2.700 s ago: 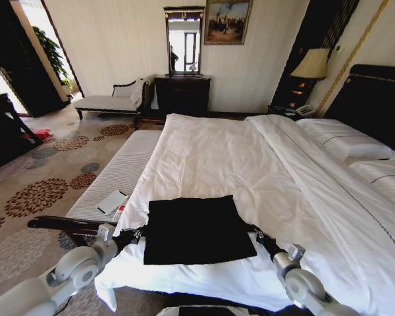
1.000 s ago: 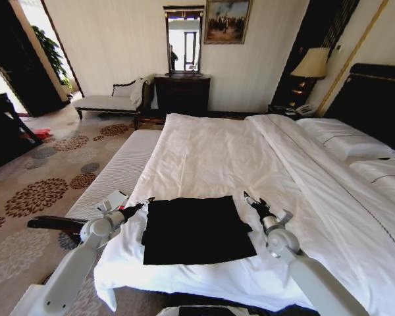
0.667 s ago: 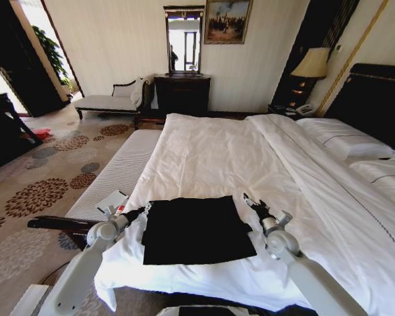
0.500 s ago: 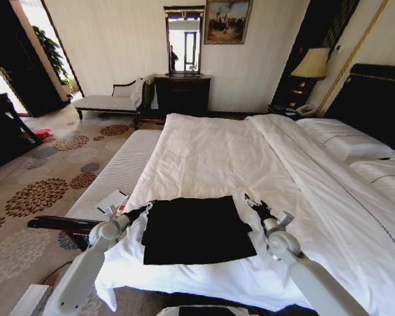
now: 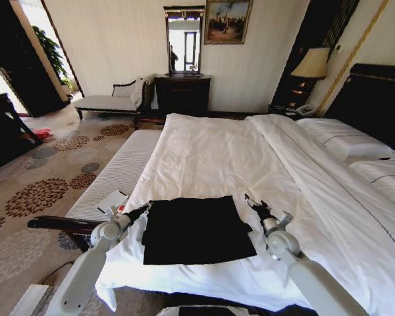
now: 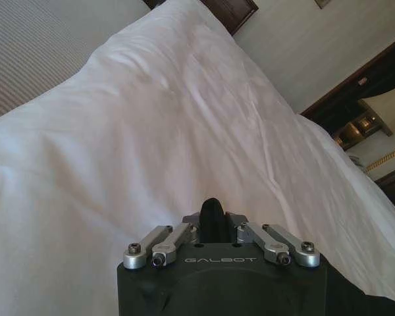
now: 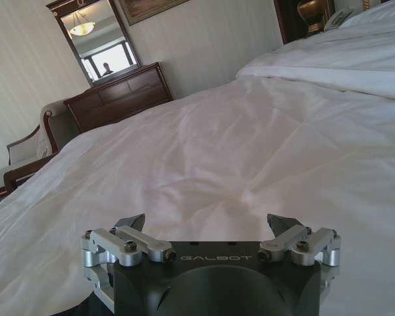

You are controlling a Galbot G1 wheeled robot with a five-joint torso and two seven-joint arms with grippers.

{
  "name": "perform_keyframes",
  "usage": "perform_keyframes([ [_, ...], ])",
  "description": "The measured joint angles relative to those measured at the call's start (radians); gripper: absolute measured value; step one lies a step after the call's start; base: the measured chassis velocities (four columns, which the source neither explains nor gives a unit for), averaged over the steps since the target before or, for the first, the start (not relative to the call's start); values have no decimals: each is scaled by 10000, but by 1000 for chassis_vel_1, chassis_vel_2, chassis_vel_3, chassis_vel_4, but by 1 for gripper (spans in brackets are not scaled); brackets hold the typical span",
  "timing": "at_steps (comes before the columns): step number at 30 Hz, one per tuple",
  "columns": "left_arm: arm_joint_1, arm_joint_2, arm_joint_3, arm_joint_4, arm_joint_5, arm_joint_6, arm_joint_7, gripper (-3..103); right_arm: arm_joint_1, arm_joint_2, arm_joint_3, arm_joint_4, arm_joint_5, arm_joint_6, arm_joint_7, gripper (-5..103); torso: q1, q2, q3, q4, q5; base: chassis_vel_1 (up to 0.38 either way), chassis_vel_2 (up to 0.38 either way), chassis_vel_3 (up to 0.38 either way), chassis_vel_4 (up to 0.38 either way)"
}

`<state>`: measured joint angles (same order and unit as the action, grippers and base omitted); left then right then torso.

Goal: Fold the clothes on the bed.

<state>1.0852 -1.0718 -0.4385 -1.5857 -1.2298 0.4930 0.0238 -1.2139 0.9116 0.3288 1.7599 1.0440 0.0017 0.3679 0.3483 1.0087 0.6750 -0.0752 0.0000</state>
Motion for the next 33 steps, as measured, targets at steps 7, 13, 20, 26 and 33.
perform_keyframes([
  [7, -17, 5, -72, 68, 35, -117, 0, 2, 170, 16, -125, -77, -11, -38, 72, 100, 0, 0, 0, 0, -1, 0, 0, 0, 0],
  [13, -169, 35, -198, 220, 20, -243, 0, 0, 564, 121, -393, -281, 337, -116, 69, 100, 0, 0, 0, -1, -2, 0, 0, 0, 0],
  [20, -303, 78, -289, 317, 14, -333, -24, 0, 1067, 174, -734, -491, 1412, -569, -199, 100, 1, 0, 0, -1, -2, 0, 0, 0, 0],
  [26, -304, 60, -382, 376, 62, -389, -34, 0, 1605, 335, -1080, -1204, 1490, -680, -591, 100, 1, 0, 1, 0, -1, 0, 0, 0, 0],
  [33, -311, 52, -529, 384, 84, -449, -60, 0, 2013, 513, -1290, -2051, 1698, -602, -1792, 100, 0, 0, 0, 0, 0, 0, 0, 0, 0],
])
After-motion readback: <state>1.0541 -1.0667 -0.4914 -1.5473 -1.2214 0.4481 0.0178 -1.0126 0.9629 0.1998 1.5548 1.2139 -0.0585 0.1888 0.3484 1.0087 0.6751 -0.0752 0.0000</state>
